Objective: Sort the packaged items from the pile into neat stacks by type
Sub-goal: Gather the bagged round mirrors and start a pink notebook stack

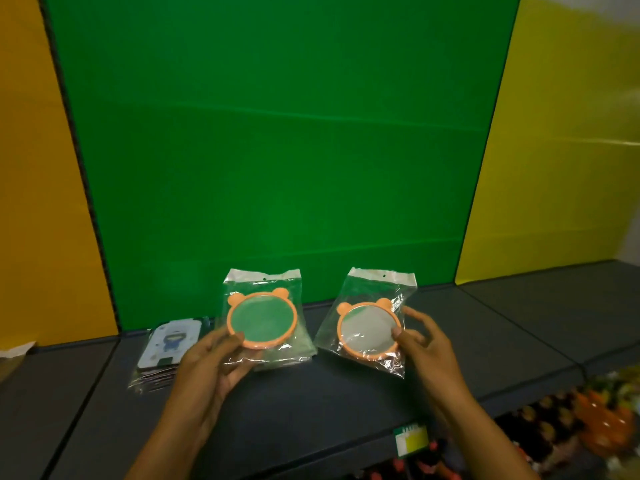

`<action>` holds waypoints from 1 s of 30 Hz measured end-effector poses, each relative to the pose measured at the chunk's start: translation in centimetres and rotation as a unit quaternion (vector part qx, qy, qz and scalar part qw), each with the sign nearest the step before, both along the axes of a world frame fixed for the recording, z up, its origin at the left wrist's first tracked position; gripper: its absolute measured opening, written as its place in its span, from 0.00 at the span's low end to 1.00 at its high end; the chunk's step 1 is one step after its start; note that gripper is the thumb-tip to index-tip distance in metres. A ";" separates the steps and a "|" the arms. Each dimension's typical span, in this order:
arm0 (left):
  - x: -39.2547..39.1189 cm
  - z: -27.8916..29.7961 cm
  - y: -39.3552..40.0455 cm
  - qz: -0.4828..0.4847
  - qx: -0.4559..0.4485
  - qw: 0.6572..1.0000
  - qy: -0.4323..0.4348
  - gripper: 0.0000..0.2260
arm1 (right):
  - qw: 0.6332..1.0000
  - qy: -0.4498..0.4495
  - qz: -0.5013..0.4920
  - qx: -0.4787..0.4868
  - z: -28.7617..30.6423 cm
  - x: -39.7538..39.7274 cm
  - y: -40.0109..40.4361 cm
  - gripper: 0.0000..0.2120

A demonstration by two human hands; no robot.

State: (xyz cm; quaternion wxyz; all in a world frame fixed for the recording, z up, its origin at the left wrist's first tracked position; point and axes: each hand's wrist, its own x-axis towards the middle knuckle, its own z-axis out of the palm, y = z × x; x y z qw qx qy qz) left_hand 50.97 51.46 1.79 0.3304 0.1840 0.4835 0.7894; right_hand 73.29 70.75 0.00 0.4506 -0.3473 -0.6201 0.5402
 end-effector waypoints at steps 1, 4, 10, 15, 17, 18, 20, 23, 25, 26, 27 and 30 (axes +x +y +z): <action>-0.3 0.2 0.9 -0.002 0.004 1.000 -0.003 0.12 | 1.000 -0.004 0.001 0.005 0.1 -0.2 0.9 0.17; -1.2 0.5 3.3 -0.008 0.015 1.000 -0.006 0.12 | 1.000 -0.020 0.009 0.007 0.4 -1.0 3.5 0.16; -3.1 0.4 6.6 -0.011 0.005 1.000 -0.003 0.12 | 0.999 -0.043 0.030 -0.014 -0.7 -3.2 7.8 0.17; -2.9 -0.4 7.6 0.016 -0.013 1.000 -0.003 0.12 | 0.994 -0.080 0.067 -0.013 -2.0 -4.5 9.7 0.18; -2.8 -0.3 8.1 0.035 -0.017 0.999 -0.003 0.12 | 0.992 -0.092 0.087 0.000 -2.3 -5.1 10.8 0.17; -2.8 -0.3 8.3 0.045 -0.018 0.999 -0.003 0.12 | 0.991 -0.098 0.094 0.013 -2.6 -5.5 11.6 0.16; -2.3 -0.3 8.6 0.067 -0.013 0.998 -0.005 0.12 | 0.986 -0.117 0.104 0.050 -3.3 -6.1 13.4 0.12; -0.9 -0.8 9.0 0.093 -0.011 0.996 -0.010 0.11 | 0.969 -0.183 0.111 0.123 -4.6 -6.7 15.9 0.08; 0.2 -1.2 9.3 0.106 -0.015 0.994 -0.013 0.11 | 0.953 -0.228 0.118 0.160 -5.4 -6.8 17.4 0.06; 0.7 -1.4 9.5 0.114 -0.018 0.993 -0.012 0.11 | 0.945 -0.248 0.123 0.173 -5.6 -6.7 17.9 0.05; 1.2 -1.6 9.7 0.121 -0.019 0.992 -0.011 0.11 | 0.938 -0.263 0.126 0.185 -5.8 -6.7 18.3 0.05; 2.6 -2.2 10.4 0.136 -0.018 0.991 -0.009 0.11 | 0.920 -0.277 0.143 0.238 -6.0 -6.6 18.9 0.03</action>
